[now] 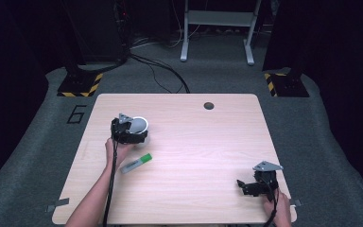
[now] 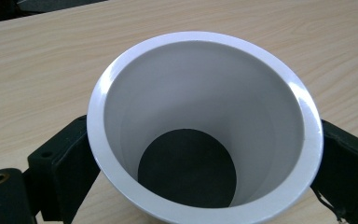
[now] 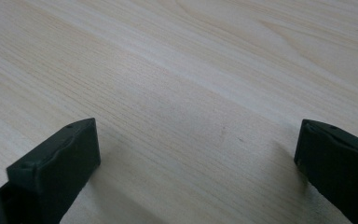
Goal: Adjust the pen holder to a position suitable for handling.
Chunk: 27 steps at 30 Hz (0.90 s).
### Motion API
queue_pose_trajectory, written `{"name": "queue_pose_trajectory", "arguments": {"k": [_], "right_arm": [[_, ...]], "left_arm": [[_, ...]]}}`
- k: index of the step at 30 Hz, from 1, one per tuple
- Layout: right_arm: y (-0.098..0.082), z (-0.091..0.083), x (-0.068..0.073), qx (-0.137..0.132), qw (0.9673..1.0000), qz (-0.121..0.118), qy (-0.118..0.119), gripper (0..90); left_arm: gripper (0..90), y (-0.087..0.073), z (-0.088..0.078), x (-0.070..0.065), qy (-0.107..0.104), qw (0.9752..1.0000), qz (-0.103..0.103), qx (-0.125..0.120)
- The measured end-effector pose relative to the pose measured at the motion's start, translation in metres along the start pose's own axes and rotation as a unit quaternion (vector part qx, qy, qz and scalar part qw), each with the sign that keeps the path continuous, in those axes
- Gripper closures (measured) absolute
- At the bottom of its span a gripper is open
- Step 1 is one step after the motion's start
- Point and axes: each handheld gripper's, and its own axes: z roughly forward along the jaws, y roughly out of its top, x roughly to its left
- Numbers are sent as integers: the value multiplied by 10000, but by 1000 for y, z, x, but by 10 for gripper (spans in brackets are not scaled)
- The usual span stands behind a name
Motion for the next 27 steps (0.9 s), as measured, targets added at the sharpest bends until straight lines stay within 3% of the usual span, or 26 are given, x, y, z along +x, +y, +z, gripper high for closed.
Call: {"name": "queue_pose_trajectory", "arguments": {"k": [14, 21, 27], "right_arm": [[0, 0, 0, 7, 10000, -19, 6, 0], [0, 0, -1, 16, 10000, -42, 19, 0], [0, 0, -1, 18, 10000, -42, 20, 0]], "left_arm": [[62, 4, 7, -15, -65, 10000, 13, -1], [60, 6, 13, -31, -221, 9997, -58, -19], [60, 8, 18, -43, -319, 9995, 76, -23]]}}
